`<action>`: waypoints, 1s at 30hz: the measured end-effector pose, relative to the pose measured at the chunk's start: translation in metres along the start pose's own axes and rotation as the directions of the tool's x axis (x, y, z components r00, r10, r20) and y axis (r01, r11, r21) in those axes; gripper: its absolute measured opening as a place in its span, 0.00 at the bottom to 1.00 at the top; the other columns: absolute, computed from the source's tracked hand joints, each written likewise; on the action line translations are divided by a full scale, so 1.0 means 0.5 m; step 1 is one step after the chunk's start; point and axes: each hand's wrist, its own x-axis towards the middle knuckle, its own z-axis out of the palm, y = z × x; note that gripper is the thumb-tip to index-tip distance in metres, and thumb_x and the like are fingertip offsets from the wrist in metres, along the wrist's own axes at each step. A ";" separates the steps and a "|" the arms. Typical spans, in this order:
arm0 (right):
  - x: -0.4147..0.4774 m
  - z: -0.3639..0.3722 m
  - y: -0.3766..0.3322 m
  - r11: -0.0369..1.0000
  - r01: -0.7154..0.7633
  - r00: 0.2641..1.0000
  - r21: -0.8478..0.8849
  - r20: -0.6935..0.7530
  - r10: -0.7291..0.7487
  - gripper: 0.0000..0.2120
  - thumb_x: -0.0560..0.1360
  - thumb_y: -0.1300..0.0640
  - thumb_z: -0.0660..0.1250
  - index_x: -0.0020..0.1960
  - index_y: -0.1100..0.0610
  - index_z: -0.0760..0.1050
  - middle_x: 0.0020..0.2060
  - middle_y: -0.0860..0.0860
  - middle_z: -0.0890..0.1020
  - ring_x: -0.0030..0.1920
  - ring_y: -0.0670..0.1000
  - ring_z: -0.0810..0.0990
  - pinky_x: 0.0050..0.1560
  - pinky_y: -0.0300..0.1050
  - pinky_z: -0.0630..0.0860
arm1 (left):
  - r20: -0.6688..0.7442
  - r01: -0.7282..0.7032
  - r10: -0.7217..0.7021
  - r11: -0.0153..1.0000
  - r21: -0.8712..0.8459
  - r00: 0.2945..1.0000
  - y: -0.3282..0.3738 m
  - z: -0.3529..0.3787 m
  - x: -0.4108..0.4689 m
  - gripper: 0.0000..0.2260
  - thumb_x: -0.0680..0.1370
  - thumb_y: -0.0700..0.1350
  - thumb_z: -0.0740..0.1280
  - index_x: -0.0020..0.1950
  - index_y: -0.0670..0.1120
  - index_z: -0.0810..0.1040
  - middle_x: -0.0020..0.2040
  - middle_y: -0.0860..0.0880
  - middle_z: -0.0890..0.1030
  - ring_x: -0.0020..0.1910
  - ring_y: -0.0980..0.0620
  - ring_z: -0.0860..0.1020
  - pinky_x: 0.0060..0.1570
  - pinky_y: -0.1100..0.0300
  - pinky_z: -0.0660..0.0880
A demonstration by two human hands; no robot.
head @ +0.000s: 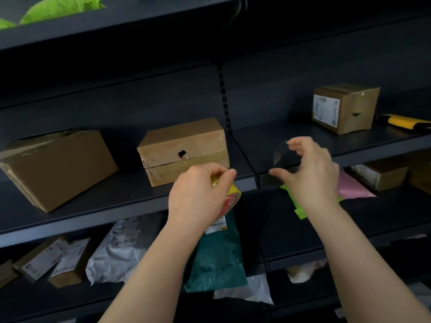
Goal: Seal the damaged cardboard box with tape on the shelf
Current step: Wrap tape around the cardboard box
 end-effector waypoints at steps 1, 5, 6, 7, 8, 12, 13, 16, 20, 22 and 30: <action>0.010 -0.005 0.018 0.997 -0.015 1.000 -0.073 0.012 0.016 0.31 0.64 0.47 0.80 0.62 0.50 0.70 0.57 0.49 0.79 0.59 0.55 0.74 0.55 0.56 0.69 | 0.010 -0.008 0.008 1.000 -0.005 1.000 0.010 0.010 0.000 0.11 0.79 0.59 0.64 0.46 0.57 0.83 0.40 0.59 0.80 0.40 0.61 0.76 0.35 0.61 0.73; 0.044 -0.009 0.075 0.984 -0.015 0.997 -0.178 0.075 0.029 0.32 0.64 0.47 0.79 0.63 0.49 0.69 0.58 0.49 0.78 0.60 0.56 0.73 0.54 0.56 0.68 | 0.047 -0.008 0.009 1.000 -0.029 0.999 0.050 0.047 0.004 0.10 0.78 0.60 0.64 0.46 0.57 0.82 0.41 0.58 0.82 0.42 0.55 0.78 0.40 0.55 0.77; 0.050 -0.005 0.084 0.983 -0.005 0.995 -0.184 0.095 0.023 0.32 0.64 0.47 0.79 0.62 0.49 0.69 0.57 0.48 0.78 0.60 0.56 0.73 0.54 0.55 0.68 | 0.056 -0.006 0.008 1.000 -0.030 0.998 0.059 0.054 0.005 0.10 0.78 0.60 0.64 0.46 0.57 0.83 0.41 0.57 0.82 0.42 0.55 0.78 0.40 0.55 0.78; 0.056 -0.002 0.092 0.983 0.003 0.993 -0.183 0.113 0.018 0.32 0.63 0.47 0.79 0.62 0.49 0.69 0.57 0.48 0.79 0.60 0.55 0.73 0.53 0.54 0.67 | 0.063 -0.006 0.007 1.000 -0.029 0.998 0.067 0.061 0.006 0.10 0.78 0.60 0.64 0.46 0.57 0.83 0.41 0.57 0.82 0.43 0.54 0.78 0.40 0.55 0.78; 0.062 0.000 0.098 0.984 0.004 0.991 -0.176 0.129 0.019 0.32 0.63 0.46 0.79 0.62 0.49 0.70 0.57 0.48 0.79 0.59 0.55 0.73 0.53 0.54 0.67 | 0.067 -0.007 0.009 1.000 -0.029 0.998 0.073 0.067 0.008 0.10 0.78 0.60 0.64 0.47 0.57 0.83 0.41 0.58 0.82 0.43 0.54 0.78 0.40 0.55 0.78; 0.087 -0.010 0.118 0.984 -0.028 0.984 -0.178 0.170 0.059 0.40 0.56 0.38 0.80 0.62 0.47 0.68 0.57 0.46 0.78 0.61 0.55 0.72 0.57 0.55 0.66 | 0.050 -0.021 0.023 0.999 -0.036 0.998 0.089 0.082 0.018 0.10 0.78 0.60 0.64 0.46 0.57 0.83 0.42 0.58 0.82 0.44 0.54 0.78 0.42 0.54 0.78; 0.092 -0.015 0.123 0.979 -0.051 0.980 -0.196 0.177 0.086 0.43 0.54 0.35 0.79 0.63 0.47 0.67 0.58 0.47 0.78 0.62 0.56 0.71 0.58 0.56 0.66 | 0.046 -0.024 0.026 0.999 -0.040 0.999 0.093 0.085 0.020 0.10 0.78 0.59 0.65 0.45 0.57 0.83 0.42 0.58 0.82 0.44 0.54 0.78 0.42 0.55 0.77; 0.094 -0.025 0.131 0.950 -0.064 0.962 -0.306 0.234 0.140 0.55 0.48 0.28 0.76 0.68 0.45 0.59 0.64 0.53 0.73 0.66 0.58 0.69 0.62 0.60 0.65 | 0.025 -0.022 0.024 0.996 -0.081 0.999 0.101 0.093 0.024 0.10 0.78 0.58 0.65 0.45 0.57 0.83 0.41 0.58 0.81 0.44 0.56 0.78 0.41 0.56 0.76; 0.064 -0.026 0.126 0.953 -0.026 0.938 -0.302 0.322 0.128 0.64 0.50 0.26 0.75 0.76 0.42 0.46 0.69 0.55 0.67 0.70 0.58 0.65 0.65 0.61 0.65 | -0.012 -0.042 0.040 0.968 -0.247 0.999 0.098 0.102 0.023 0.07 0.80 0.55 0.65 0.53 0.59 0.81 0.46 0.61 0.81 0.49 0.57 0.78 0.48 0.53 0.78; 0.051 -0.031 0.133 0.975 -0.043 0.959 -0.217 0.266 0.102 0.54 0.59 0.27 0.71 0.76 0.42 0.51 0.68 0.55 0.69 0.68 0.59 0.67 0.62 0.59 0.68 | -0.021 -0.055 0.051 0.950 -0.308 0.998 0.088 0.109 0.018 0.10 0.80 0.55 0.64 0.61 0.62 0.77 0.46 0.59 0.79 0.47 0.55 0.78 0.47 0.50 0.77; 0.067 -0.055 0.173 0.976 -0.199 0.977 -0.086 0.055 0.204 0.13 0.80 0.47 0.60 0.59 0.52 0.77 0.59 0.58 0.75 0.60 0.62 0.71 0.55 0.58 0.70 | -0.021 -0.066 0.068 0.788 -0.613 0.997 0.075 0.127 -0.013 0.14 0.84 0.46 0.59 0.69 0.55 0.70 0.39 0.42 0.77 0.38 0.46 0.76 0.51 0.45 0.77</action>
